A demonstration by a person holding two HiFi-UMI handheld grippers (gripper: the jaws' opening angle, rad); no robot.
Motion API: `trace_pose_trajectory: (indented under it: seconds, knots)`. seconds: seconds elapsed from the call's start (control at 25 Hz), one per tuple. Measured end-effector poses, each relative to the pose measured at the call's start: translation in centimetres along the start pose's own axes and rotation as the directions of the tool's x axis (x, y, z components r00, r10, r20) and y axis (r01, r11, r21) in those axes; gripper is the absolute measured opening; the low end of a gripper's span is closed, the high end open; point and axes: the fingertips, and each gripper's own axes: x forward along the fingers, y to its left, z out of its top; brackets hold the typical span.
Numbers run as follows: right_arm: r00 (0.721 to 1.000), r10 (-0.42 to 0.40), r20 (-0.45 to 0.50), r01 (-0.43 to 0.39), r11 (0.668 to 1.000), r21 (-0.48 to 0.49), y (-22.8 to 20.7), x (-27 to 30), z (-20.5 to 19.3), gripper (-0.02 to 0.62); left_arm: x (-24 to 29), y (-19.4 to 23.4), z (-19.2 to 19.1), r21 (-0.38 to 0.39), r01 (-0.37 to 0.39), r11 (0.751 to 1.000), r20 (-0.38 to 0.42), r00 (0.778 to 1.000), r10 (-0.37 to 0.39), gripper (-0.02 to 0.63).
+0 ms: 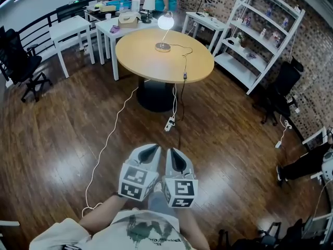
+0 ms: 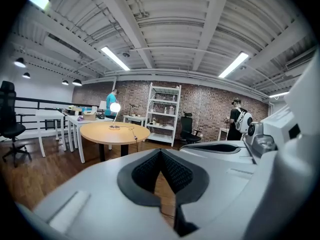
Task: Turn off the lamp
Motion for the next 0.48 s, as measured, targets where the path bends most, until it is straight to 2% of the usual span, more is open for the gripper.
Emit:
trace_pose_trajectory:
  seconds: [0.32,0.48]
  knots:
    - [1.0,0.022,0.003,-0.022,0.999,0.023,-4.7,5.4,0.7,0.0,6.6,0.8,1.5,0.015,-0.005,1.0,-0.012,1.0,0.006,-0.005]
    - [0.999,0.05,0.007,-0.05,0.998,0.022,-6.0,8.0,1.4,0.0,8.9,2.0,1.8,0.015,-0.031,0.999,-0.018,0.999,0.032,-0.005]
